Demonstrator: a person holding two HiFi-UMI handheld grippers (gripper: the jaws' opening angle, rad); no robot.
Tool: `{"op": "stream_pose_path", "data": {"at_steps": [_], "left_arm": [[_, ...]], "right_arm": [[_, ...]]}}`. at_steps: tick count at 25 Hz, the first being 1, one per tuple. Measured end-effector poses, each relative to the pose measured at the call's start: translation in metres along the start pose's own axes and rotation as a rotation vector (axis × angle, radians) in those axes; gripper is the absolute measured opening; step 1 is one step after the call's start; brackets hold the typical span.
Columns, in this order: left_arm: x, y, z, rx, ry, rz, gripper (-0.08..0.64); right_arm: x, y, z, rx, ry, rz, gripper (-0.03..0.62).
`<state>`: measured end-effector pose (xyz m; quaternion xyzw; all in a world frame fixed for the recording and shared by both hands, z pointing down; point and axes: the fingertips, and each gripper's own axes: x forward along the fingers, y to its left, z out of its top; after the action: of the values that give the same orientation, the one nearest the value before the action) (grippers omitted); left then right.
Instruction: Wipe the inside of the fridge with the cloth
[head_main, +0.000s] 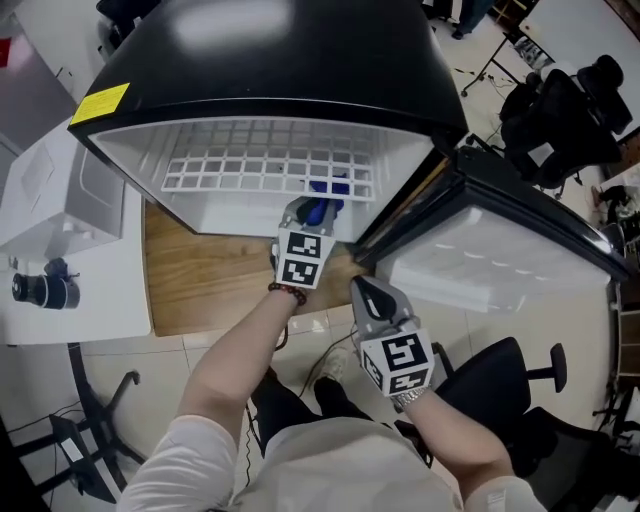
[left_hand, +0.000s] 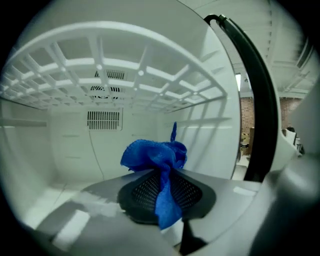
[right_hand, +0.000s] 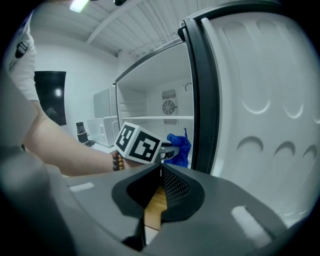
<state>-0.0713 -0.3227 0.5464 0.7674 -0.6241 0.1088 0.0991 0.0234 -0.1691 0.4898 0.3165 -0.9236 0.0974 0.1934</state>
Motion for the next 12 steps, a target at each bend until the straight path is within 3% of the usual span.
{"op": "stream_pose_path", "data": {"at_steps": [7,12], "left_arm": [[-0.068,-0.014,0.006,0.020,0.011,-0.104,0.055],[-0.114,-0.034,0.025,0.054,-0.006,-0.221,0.055]], "right_arm": [[-0.010,0.007,0.003,-0.052,0.012,0.016,0.036],[-0.012,0.013,0.013,-0.072,0.014,0.036,0.138]]}}
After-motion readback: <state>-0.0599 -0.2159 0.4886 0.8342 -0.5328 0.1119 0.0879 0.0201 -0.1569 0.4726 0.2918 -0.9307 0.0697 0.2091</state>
